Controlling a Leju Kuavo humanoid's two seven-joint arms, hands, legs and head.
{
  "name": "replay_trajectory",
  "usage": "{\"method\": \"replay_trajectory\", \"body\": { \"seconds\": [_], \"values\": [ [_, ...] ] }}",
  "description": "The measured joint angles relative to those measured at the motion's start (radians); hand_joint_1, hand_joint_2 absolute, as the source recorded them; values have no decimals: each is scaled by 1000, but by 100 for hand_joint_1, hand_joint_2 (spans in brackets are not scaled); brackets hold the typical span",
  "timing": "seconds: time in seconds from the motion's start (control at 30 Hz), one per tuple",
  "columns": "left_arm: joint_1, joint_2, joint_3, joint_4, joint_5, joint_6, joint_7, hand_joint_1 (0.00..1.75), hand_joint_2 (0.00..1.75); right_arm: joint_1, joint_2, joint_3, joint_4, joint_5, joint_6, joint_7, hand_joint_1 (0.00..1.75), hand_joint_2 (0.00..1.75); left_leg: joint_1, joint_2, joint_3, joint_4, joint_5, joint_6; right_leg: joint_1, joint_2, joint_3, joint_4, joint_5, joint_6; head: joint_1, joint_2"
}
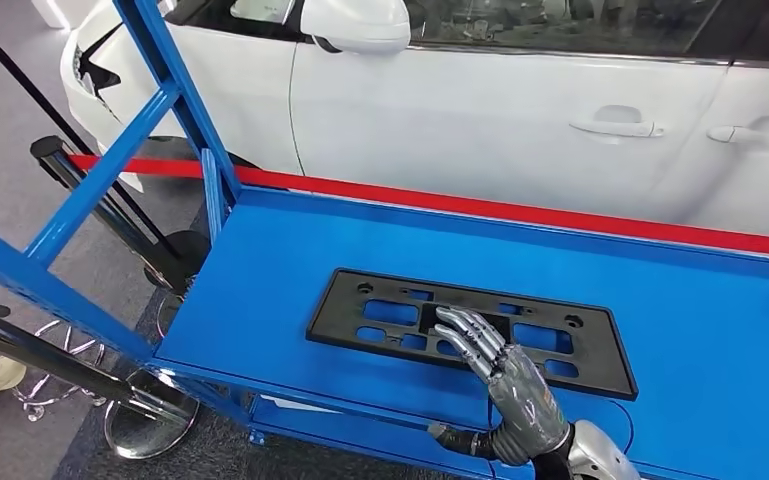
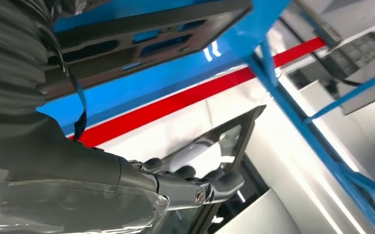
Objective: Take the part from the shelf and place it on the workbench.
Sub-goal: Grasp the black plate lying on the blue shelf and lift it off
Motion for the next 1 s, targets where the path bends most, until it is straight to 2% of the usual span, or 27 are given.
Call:
{"method": "replay_trajectory", "body": {
  "seconds": [0.1, 0.13, 0.17, 0.2, 0.27, 0.3, 0.33, 0.37, 0.47, 0.5, 0.53, 0.6, 0.63, 0.67, 0.7, 0.77, 0.8, 0.83, 0.87, 0.93, 1.0],
  "values": [
    [1, -1, 2, 0, -6, -1, 0, 0, 0, 0, -2, 12, 4, 93, -45, 28, 0, 175, 16, 0, -91, 203, -101, -23, -1, -2, -1, 0, -1, -5, 0, 0],
    [2, -2, 3, 0, -8, -1, 0, 0, 0, 1, -3, 17, 7, 122, -58, 37, 0, 175, 19, 0, -114, 250, -113, -26, 0, -2, 0, 1, -2, -5, 0, 0],
    [2, -3, 3, 0, -9, -1, 0, 0, 0, 1, -4, 22, 10, 142, -67, 43, 0, 175, 20, 0, -121, 259, -104, -25, 1, -2, 1, 1, -2, -5, -1, 0],
    [3, -3, 3, 0, -9, -2, 0, 0, 0, 1, -5, 27, 12, 154, -71, 46, 0, 175, 21, 0, -108, 226, -75, -21, 2, -1, 2, 0, -2, -5, 0, 0],
    [2, -2, 3, 0, -10, -2, 0, 0, 0, 0, -6, 32, 14, 165, -76, 49, 0, 175, 14, -1, -42, 77, 6, 0, 3, 2, 7, -3, -2, -5, 0, 0],
    [1, -1, 3, 0, -11, -2, 0, 0, 0, -1, -6, 35, 15, 176, -81, 55, 0, 175, 10, -2, -13, 10, 33, 11, 4, 3, 8, -5, -1, -4, 0, 0],
    [0, 0, 3, 0, -12, -3, 0, 0, 0, -1, -7, 38, 17, 194, -88, 63, 0, 175, 5, -2, 5, -34, 47, 19, 2, 4, 7, -7, 0, -2, 0, 0],
    [0, 0, 3, 0, -13, -4, 0, 0, 0, -1, -7, 41, 20, 221, -97, 75, 0, 175, 1, -2, 12, -53, 48, 24, 0, 3, 6, -9, 2, 1, 0, 0],
    [-1, 0, 4, 0, -20, -7, 0, 0, 0, -4, -8, 56, 30, 341, -136, 117, 0, 175, 4, -2, 25, -85, 61, 30, 2, 2, 8, -13, 0, 16, 0, 0],
    [-2, -1, 4, 0, -23, -7, 0, 0, 0, -8, -9, 62, 35, 387, -151, 133, 0, 175, 7, -1, 30, -97, 68, 30, 3, 1, 0, 8, -18, 19, 1, 0],
    [-3, -3, 4, 0, -26, -8, 0, 0, 0, -12, -10, 69, 41, 429, -164, 150, 0, 175, 9, 1, 33, -104, 72, 29, 4, 0, -19, 52, -47, 20, 2, 0],
    [-3, -5, 4, 0, -31, -9, 0, 0, 0, -19, -11, 89, 56, 494, -182, 179, 0, 175, 6, 2, 29, -99, 71, 30, 6, 0, -83, 190, -118, 22, 2, 0],
    [-3, -6, 4, 0, -33, -9, 0, 0, 0, -21, -11, 100, 65, 520, -188, 193, 0, 175, 3, 2, 28, -95, 70, 30, 7, 0, -110, 248, -138, 24, 2, 0],
    [-3, -7, 4, 0, -35, -9, 0, 0, 0, -24, -11, 111, 74, 546, -193, 206, 0, 175, 2, 2, 28, -93, 68, 31, 8, 0, -122, 273, -136, 25, 2, 0],
    [-3, -8, 4, 0, -39, -9, 0, 0, 0, -29, -11, 123, 84, 571, -197, 219, 0, 175, 1, 1, 30, -92, 67, 29, 9, 0, -113, 256, -114, 25, 2, 0],
    [-4, -9, 4, 0, -46, -10, 1, 0, 0, -45, -10, 148, 104, 625, -209, 248, 0, 175, 0, 0, 34, -86, 62, 24, 10, 0, -48, 126, -40, 21, 2, 0],
    [-5, -10, 4, 0, -48, -10, 1, 0, 0, -56, -9, 160, 116, 653, -216, 264, 0, 175, -2, 0, 34, -81, 57, 20, 10, 0, -14, 58, -15, 18, 1, 0],
    [-7, -10, 4, 0, -51, -10, 1, 0, 0, -66, -8, 172, 128, 684, -225, 280, 0, 175, -3, 0, 32, -77, 54, 16, 11, 0, 7, 12, -1, 13, 1, 0],
    [-8, -10, 4, 0, -54, -10, 1, 0, 0, -75, -4, 184, 140, 715, -235, 297, 0, 175, -5, 0, 30, -74, 52, 13, 12, 1, 17, -11, 2, 9, 1, 0],
    [-9, -9, 4, 0, -60, -10, 1, 0, 0, -94, 3, 209, 168, 778, -249, 329, 0, 175, -5, 0, 27, -70, 49, 8, 12, 1, 16, -15, 3, 0, 1, 0],
    [-10, -10, 4, 0, -67, -11, 2, 0, 0, -117, 14, 234, 200, 830, -253, 356, 0, 175, -2, -1, 15, -37, 24, -4, 8, 1, 15, -16, 6, -8, 1, 0]
  ]
}}
